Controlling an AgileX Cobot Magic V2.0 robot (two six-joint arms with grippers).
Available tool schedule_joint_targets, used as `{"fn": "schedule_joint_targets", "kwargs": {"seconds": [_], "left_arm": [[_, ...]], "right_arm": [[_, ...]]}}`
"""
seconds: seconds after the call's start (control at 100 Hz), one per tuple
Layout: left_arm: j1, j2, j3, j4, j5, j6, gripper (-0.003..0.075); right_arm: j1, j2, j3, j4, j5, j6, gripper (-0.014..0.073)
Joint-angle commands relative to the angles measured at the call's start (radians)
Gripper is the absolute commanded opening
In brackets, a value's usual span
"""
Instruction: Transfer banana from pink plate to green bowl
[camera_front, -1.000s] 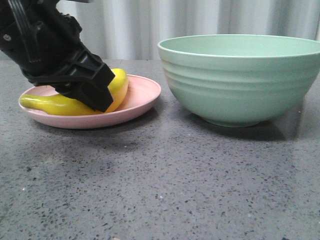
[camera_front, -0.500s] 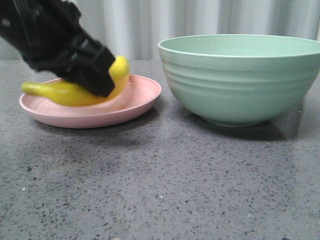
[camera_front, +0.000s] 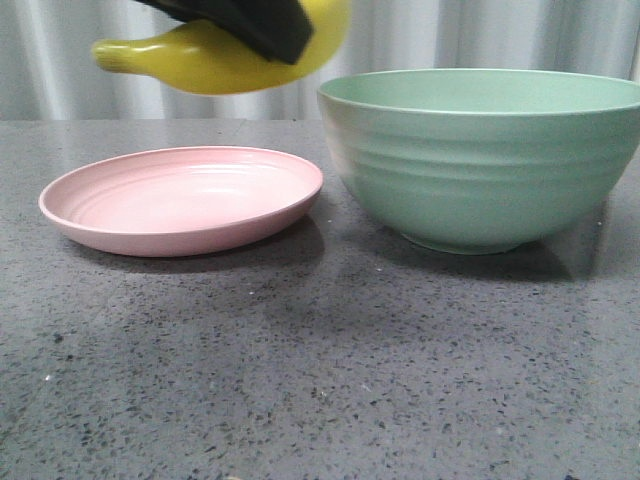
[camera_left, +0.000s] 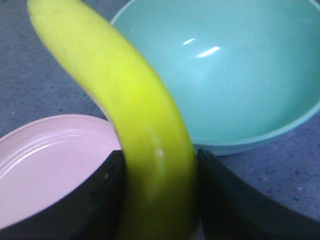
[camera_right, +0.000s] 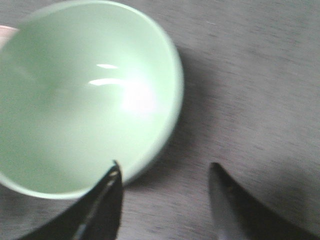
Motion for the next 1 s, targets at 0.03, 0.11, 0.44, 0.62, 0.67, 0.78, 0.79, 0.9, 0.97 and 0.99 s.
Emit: {"fn": "schedule_joint_targets", "kwargs": {"seconds": [0.03, 0.11, 0.44, 0.62, 0.67, 0.78, 0.79, 0.9, 0.97, 0.99], "left_arm": [[-0.075, -0.035, -0.038, -0.003, -0.080, -0.002, 0.0174], [-0.123, -0.033, -0.038, -0.003, -0.100, -0.002, 0.0174], [-0.210, -0.007, -0.038, -0.003, -0.125, -0.002, 0.0174], [-0.210, -0.003, -0.038, -0.005, -0.127, -0.002, 0.0174], [-0.210, -0.003, -0.038, -0.005, -0.127, -0.002, 0.0174], [-0.210, -0.003, -0.038, -0.005, -0.120, -0.002, 0.0174], [-0.210, -0.003, -0.038, -0.005, -0.120, -0.002, 0.0174], [-0.210, -0.003, -0.038, -0.005, -0.119, -0.002, 0.0181], [-0.210, -0.003, -0.038, -0.005, -0.119, -0.002, 0.0210], [-0.210, -0.003, -0.038, -0.005, -0.119, -0.002, 0.0229]], "right_arm": [[0.063, 0.066, -0.111, 0.120, -0.045, -0.014, 0.0435], [0.099, 0.123, -0.154, 0.181, -0.050, -0.014, 0.0435], [0.118, 0.302, -0.217, 0.346, -0.158, -0.014, 0.0435], [0.118, 0.369, -0.217, 0.406, -0.172, -0.014, 0.0435], [0.118, 0.380, -0.217, 0.406, -0.172, -0.014, 0.0433], [0.118, 0.388, -0.217, 0.406, -0.181, -0.014, 0.0405], [0.118, 0.388, -0.217, 0.406, -0.181, -0.014, 0.0397], [0.118, 0.388, -0.217, 0.406, -0.182, -0.014, 0.0309], [0.118, 0.388, -0.217, 0.406, -0.180, -0.014, 0.0244], [0.118, 0.388, -0.217, 0.406, -0.180, -0.014, 0.0232]]}}
